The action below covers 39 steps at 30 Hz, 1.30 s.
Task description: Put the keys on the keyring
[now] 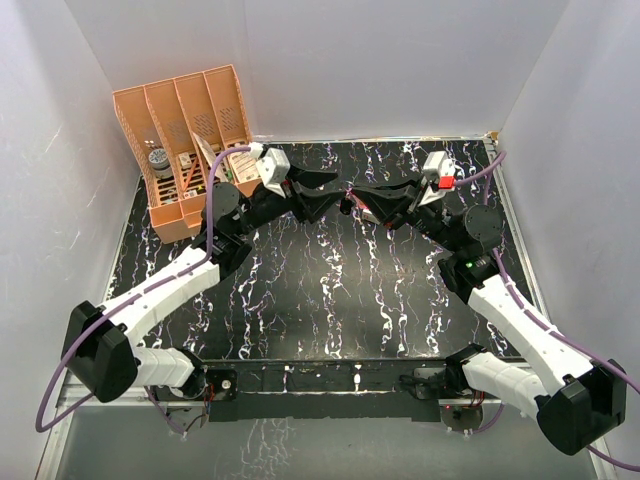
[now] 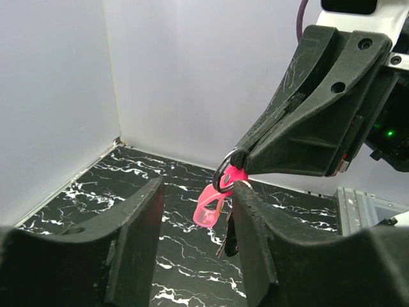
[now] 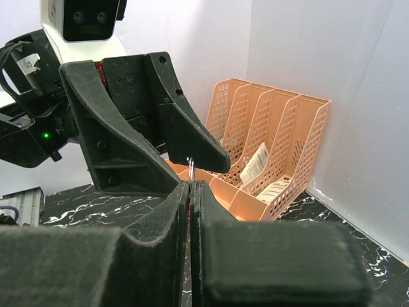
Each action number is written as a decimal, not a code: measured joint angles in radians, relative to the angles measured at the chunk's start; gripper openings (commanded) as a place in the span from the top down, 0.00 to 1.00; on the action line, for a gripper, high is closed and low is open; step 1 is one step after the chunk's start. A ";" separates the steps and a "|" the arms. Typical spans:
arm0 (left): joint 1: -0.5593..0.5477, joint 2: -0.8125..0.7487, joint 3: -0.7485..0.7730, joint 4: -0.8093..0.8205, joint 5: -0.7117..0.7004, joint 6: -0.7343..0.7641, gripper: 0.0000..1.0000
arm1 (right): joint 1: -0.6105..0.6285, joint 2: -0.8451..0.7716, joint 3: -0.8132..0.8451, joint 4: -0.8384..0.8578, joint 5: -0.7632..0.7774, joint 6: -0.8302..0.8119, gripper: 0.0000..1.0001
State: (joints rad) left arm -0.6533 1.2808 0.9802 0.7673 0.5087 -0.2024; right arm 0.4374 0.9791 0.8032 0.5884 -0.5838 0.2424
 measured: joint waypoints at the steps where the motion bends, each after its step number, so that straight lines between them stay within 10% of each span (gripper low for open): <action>1: 0.000 0.005 0.005 0.003 0.003 -0.002 0.61 | 0.000 0.001 0.000 0.000 -0.001 0.000 1.00; 39: 0.004 0.057 0.055 0.054 0.088 -0.071 1.00 | -0.001 0.013 -0.002 0.027 -0.002 0.003 1.00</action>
State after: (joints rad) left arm -0.6491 1.3376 1.0348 0.8211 0.5964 -0.2729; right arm 0.4362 0.9916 0.8017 0.6159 -0.5861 0.2455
